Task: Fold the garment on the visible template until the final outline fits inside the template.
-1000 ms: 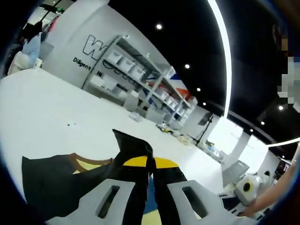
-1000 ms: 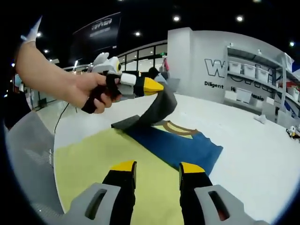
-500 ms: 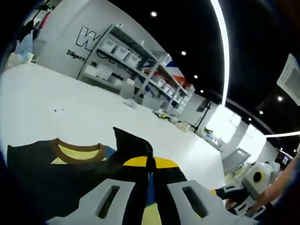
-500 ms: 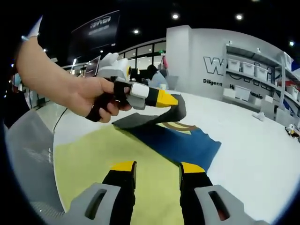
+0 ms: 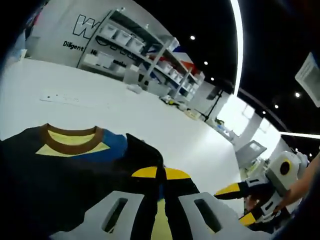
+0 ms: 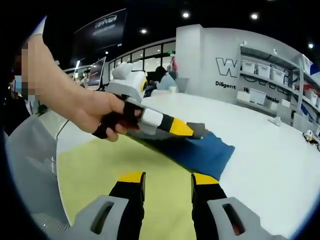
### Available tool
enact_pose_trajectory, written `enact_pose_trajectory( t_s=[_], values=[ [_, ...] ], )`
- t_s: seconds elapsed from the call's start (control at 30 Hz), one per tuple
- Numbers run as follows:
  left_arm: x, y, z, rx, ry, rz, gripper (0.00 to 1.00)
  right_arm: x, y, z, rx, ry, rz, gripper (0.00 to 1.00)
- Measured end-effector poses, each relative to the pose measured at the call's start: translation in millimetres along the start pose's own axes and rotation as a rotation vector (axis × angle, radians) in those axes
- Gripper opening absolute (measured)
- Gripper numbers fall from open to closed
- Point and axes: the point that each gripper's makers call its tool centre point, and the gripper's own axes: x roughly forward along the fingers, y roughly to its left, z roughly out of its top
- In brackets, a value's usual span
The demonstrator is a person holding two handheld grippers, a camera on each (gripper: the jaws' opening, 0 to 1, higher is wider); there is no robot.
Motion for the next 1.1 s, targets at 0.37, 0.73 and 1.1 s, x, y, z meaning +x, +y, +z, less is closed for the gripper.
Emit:
enact_pose_trajectory(
  t_s=[0.37,0.73,1.1],
  values=[
    [6.1,-6.7,-15.5,-0.024,0.034,-0.005,0.12,2.0,1.3,-3.0,-0.002,0.016,0.001,0.31],
    [-65.2,-24.8,-31.4,0.123,0.131,-0.107,0.17,4.8,6.8,-2.8,-0.015,0.027,0.025,0.31],
    [-177.7,-13.7,-69.3,0.266,0.259,-0.132,0.18,-12.4,24.7,-21.0,-0.103,0.077,0.182,0.32]
  ],
)
